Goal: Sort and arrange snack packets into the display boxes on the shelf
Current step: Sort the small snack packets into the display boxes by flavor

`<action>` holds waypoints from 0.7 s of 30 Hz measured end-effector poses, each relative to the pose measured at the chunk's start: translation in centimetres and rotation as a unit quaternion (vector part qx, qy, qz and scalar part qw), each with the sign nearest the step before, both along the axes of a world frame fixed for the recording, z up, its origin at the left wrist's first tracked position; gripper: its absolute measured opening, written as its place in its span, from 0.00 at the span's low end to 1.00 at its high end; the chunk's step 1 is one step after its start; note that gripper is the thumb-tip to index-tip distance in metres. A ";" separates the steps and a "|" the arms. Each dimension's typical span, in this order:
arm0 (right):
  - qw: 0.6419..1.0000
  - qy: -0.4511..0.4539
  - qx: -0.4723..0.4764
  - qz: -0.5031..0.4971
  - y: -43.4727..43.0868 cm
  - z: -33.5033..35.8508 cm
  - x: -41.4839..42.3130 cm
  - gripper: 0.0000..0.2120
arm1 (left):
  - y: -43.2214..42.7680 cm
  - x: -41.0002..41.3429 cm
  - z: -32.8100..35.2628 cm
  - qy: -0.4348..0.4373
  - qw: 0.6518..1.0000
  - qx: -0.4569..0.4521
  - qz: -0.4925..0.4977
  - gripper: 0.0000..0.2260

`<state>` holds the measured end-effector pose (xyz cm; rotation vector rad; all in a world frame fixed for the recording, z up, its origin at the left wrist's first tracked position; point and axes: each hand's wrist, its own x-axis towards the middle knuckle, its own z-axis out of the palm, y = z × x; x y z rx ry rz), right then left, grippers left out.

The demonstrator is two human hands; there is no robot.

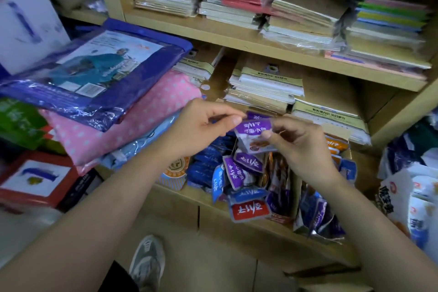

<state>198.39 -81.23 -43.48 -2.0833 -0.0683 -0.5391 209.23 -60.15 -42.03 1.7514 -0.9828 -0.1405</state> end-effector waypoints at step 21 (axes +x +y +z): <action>0.891 0.153 -0.384 0.188 4.9 -2.4 -1.8 0.37 | 7.3 1.5 -5.5 -0.149 0.944 0.290 -0.047 0.01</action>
